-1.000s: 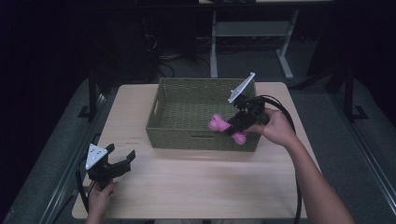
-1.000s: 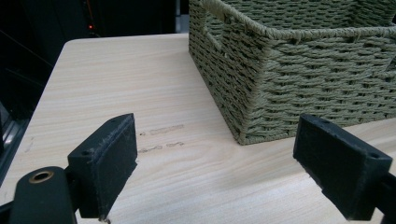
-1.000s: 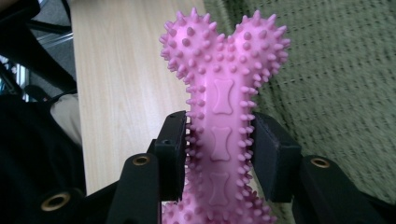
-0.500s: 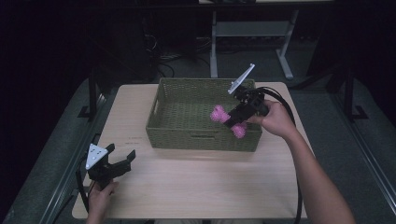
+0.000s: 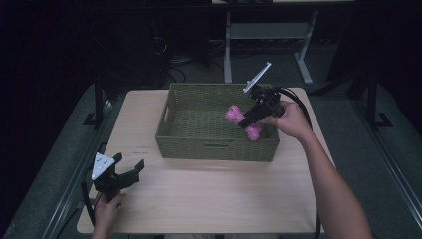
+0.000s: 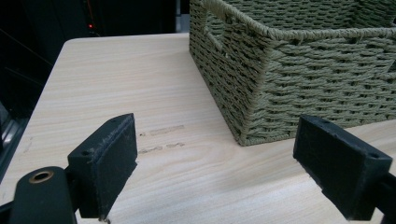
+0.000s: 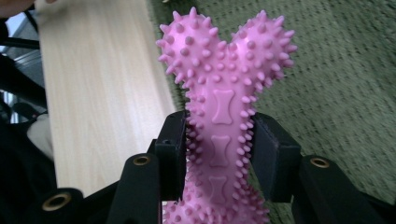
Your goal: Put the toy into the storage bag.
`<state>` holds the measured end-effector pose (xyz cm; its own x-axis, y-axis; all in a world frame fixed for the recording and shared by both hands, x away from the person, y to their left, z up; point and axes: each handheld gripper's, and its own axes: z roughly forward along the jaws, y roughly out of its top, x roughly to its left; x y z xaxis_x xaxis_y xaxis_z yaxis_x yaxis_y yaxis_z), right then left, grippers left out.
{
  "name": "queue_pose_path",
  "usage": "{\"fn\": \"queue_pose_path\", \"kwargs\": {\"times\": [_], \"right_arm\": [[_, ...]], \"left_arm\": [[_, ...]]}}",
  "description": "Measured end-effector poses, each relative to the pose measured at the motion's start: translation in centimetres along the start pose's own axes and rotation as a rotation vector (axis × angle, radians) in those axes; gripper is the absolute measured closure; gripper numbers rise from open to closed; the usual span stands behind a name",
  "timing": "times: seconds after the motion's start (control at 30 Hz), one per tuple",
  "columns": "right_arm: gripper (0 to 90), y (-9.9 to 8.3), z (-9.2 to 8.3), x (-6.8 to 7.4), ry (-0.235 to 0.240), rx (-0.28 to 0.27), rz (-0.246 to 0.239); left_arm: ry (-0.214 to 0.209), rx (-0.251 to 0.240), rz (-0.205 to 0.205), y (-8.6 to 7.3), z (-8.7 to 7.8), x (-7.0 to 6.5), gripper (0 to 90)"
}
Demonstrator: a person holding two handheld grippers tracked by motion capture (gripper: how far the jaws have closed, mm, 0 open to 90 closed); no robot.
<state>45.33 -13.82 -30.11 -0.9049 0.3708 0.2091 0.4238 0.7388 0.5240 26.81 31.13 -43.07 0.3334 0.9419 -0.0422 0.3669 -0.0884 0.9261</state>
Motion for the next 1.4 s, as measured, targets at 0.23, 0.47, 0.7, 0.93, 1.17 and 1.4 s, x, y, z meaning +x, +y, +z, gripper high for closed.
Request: {"fn": "queue_pose_path", "kwargs": {"times": [0.23, 0.47, 0.7, 0.93, 1.17, 1.4], "right_arm": [[57.6, 0.7, -0.1, -1.0, -0.006, -0.012, 0.017], [57.6, 0.3, 0.4, -2.2, -0.018, -0.005, 0.049], [57.6, 0.2, 0.8, -2.8, -0.041, -0.003, 0.062], [57.5, 0.1, 2.0, -3.3, -0.050, 0.022, 0.077], [57.4, -0.7, 3.4, -3.9, -0.033, 0.030, 0.108], [57.4, -1.1, 4.2, -4.0, -0.030, 0.038, 0.119]], "left_arm": [[0.004, 0.003, -0.007, 0.0, 0.1, 0.1, 12.9], [0.004, -0.001, -0.007, 0.0, 0.2, 0.2, 13.0], [0.000, 0.001, -0.005, 0.1, 0.3, 0.0, 13.0], [0.001, -0.003, -0.008, 0.1, 0.2, 0.2, 12.9], [0.001, -0.005, -0.011, 0.1, 0.1, 0.2, 12.9], [-0.005, -0.002, -0.002, 0.1, 0.2, 0.0, 12.9]]}}
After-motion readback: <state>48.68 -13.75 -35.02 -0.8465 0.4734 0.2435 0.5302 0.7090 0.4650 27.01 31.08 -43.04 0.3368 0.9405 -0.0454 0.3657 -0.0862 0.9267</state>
